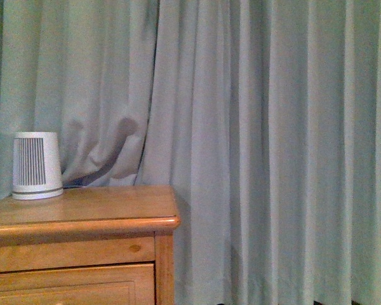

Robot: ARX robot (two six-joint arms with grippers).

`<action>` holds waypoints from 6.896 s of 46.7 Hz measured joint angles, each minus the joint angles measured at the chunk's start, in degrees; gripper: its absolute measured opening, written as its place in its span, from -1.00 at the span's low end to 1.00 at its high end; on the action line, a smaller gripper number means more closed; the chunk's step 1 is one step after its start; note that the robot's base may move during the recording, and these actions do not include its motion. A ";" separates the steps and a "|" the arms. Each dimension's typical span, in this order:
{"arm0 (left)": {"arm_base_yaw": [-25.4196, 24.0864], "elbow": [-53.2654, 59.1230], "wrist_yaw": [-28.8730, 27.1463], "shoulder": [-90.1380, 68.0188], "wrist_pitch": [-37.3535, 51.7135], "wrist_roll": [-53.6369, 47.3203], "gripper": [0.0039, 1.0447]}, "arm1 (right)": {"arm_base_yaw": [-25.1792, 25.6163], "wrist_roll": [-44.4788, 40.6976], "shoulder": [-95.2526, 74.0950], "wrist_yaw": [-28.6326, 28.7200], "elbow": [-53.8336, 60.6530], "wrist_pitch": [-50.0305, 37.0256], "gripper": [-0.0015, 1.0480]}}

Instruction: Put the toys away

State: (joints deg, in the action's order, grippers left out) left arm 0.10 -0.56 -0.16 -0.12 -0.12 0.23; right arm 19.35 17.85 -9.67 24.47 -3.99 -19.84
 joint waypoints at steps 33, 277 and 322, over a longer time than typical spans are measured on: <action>0.02 0.00 0.15 0.00 0.00 0.00 0.89 | 0.02 0.00 0.02 -0.59 0.00 -0.02 -0.62; -0.09 0.00 0.17 0.02 0.00 0.00 0.89 | -22.05 -3.32 -77.42 -10.78 -107.51 28.87 -0.62; -0.09 0.00 0.17 0.02 0.00 0.00 0.89 | -22.60 0.96 -93.29 -7.28 -123.91 33.44 -0.62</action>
State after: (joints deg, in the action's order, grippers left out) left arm 0.01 -0.56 0.01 -0.10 -0.12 0.23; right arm -3.25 18.81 -102.96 17.19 -127.90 13.61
